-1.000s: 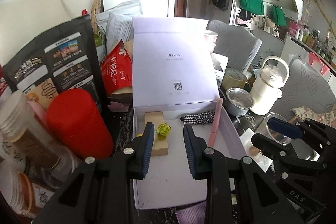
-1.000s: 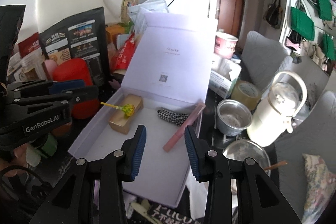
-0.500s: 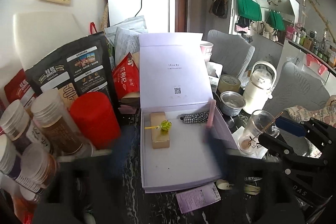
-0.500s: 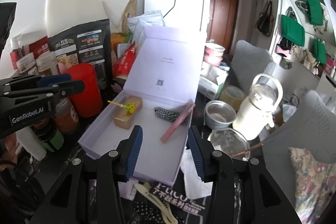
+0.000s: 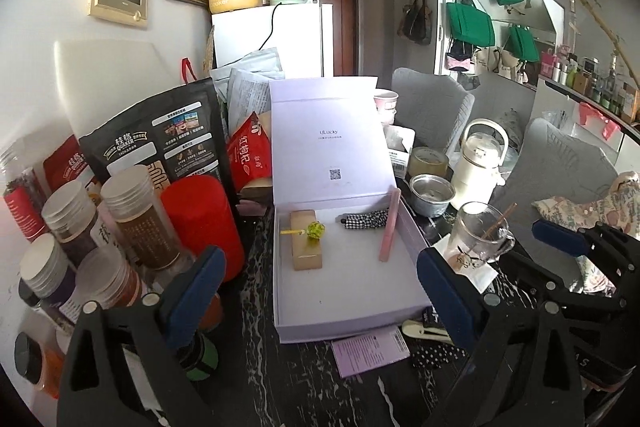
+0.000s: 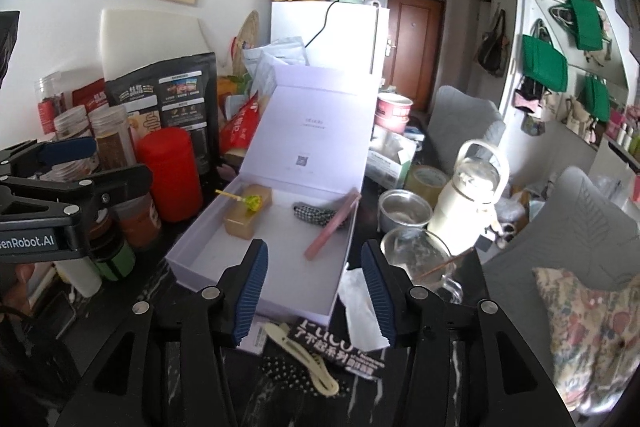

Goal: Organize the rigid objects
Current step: 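Withdraw both open tools from the white box back toward the table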

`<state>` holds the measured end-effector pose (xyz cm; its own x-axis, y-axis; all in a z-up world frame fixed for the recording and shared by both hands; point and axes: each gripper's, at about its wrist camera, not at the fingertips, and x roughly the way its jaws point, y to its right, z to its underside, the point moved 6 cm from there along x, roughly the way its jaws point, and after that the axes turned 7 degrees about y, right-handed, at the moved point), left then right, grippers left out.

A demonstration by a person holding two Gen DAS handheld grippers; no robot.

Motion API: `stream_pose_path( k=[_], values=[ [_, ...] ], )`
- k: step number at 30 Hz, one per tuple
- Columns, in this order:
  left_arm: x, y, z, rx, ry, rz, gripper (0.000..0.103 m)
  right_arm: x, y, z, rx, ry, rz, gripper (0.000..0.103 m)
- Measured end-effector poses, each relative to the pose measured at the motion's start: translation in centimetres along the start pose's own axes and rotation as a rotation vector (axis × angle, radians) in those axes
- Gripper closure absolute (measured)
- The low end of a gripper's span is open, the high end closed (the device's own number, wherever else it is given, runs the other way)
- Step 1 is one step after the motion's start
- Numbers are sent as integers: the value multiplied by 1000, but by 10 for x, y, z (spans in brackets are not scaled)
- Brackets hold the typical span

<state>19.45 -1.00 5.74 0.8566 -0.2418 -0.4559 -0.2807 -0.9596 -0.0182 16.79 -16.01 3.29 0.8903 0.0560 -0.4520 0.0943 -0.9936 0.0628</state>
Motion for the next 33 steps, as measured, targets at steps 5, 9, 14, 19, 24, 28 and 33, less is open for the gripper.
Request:
stream_pose_path(
  k=[5, 9, 14, 19, 24, 28, 33],
  values=[
    [-15, 5, 8, 6, -2, 1, 5, -17, -1, 4, -2, 14, 4, 52],
    [-25, 8, 19, 7, -11, 10, 5, -30, -1, 11, 3, 20, 7, 51],
    [-32, 15, 34, 17, -29, 16, 5, -43, -3, 27, 12, 8, 10, 51],
    [-37, 22, 50, 23, -52, 27, 5, -53, -2, 44, 31, -4, 14, 50],
    [-36, 29, 66, 18, -77, 46, 5, -56, 0, 61, 48, -28, 23, 49],
    [-32, 34, 76, 10, -92, 75, 5, -57, 5, 73, 67, -52, 38, 48],
    [-22, 36, 89, -6, -135, 83, 5, -55, 10, 86, 81, -81, 58, 43]
  ],
)
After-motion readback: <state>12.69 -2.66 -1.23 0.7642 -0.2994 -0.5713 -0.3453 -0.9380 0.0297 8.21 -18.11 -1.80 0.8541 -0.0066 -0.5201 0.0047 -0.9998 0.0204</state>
